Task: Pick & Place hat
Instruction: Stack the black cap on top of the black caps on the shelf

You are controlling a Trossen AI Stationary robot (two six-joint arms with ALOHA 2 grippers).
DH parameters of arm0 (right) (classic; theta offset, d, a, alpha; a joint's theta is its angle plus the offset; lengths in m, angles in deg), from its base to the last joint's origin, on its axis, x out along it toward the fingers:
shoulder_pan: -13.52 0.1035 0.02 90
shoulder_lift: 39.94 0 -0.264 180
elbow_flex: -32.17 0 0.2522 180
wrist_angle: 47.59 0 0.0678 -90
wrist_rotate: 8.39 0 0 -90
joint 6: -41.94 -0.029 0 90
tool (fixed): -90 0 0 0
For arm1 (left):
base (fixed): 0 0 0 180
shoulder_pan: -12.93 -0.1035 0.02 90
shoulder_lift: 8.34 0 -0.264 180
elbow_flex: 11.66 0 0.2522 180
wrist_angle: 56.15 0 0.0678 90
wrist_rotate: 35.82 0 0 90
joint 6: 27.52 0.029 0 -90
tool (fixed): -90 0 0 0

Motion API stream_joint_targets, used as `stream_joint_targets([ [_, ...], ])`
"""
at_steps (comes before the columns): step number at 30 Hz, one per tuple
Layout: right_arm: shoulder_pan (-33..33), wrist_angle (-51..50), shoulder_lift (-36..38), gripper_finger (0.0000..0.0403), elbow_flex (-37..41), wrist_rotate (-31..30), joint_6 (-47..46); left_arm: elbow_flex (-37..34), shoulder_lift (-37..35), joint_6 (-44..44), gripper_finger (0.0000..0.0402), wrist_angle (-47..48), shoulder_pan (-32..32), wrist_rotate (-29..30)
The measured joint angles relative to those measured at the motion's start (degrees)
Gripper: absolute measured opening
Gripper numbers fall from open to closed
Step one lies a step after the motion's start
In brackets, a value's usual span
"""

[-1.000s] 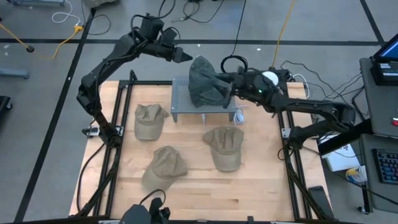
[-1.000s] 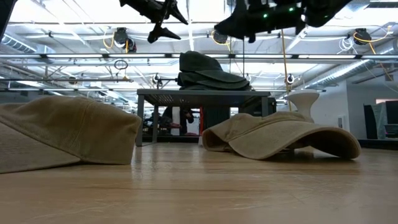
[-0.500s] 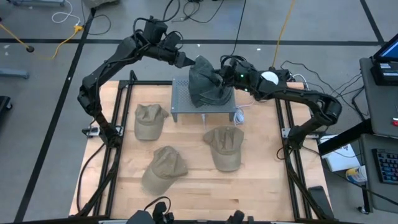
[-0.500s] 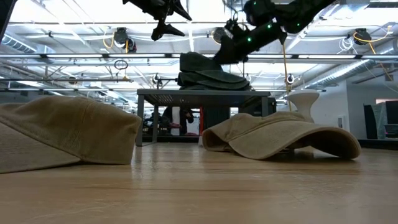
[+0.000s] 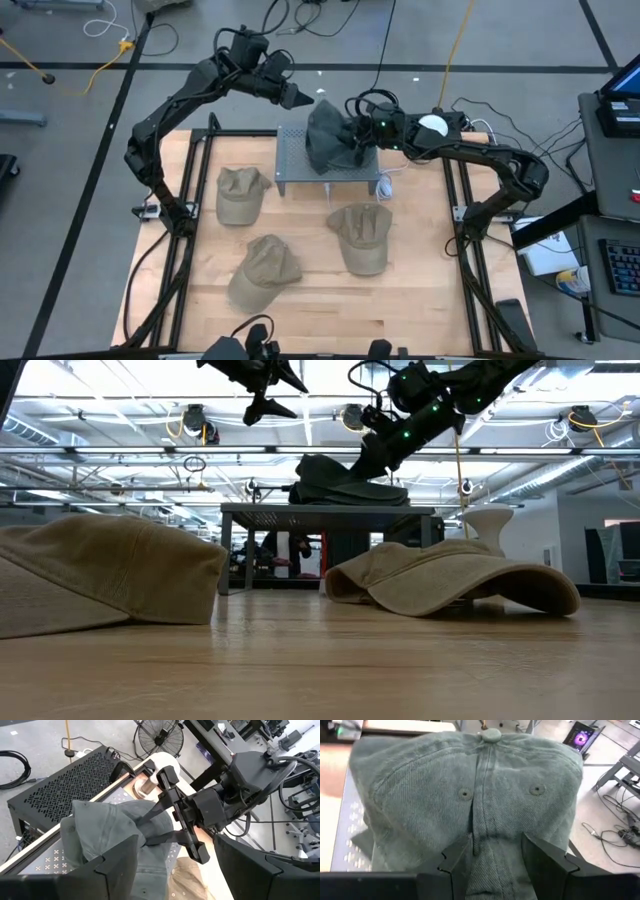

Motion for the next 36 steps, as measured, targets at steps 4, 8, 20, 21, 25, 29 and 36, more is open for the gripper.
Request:
stream_joint_targets([
  [4, 0.02, -1.08, 0.0, 0.0167, 0.0, -0.13, 2.83, -0.01, 0.0, -0.02, 0.0266, 0.0, -0.02, 0.02],
  [8, -0.36, -1.44, 0.02, 0.0167, 0.01, 0.0, 3.49, 0.0, 0.0, -0.37, 0.0266, 0.0, -0.02, -0.46],
  [20, -0.7, -5.73, 0.76, 0.0167, 0.04, -0.35, 7.34, -0.01, 0.0, -0.41, 0.0266, 0.02, -0.03, -1.88],
  [21, -0.72, -5.96, 0.92, 0.0167, 0.04, -0.39, 7.81, -0.02, 0.0, -0.39, 0.0266, 0.02, -0.15, -1.89],
  [25, -1.21, -8.24, 2.53, 0.0167, 0.13, -1.96, 9.35, 0.0, 0.0, -0.51, 0.0266, 0.07, -0.74, -1.9],
  [29, -1.41, -9.1, 3.94, 0.0167, 0.22, -3.14, 10.79, 0.0, 0.0, -0.56, 0.0266, 0.04, -0.94, -1.86],
  [36, -1.46, -8.36, 4.0, 0.0167, 0.22, -3.05, 10.74, -0.01, 0.0, -0.63, 0.0266, -0.02, -0.94, -1.88],
])
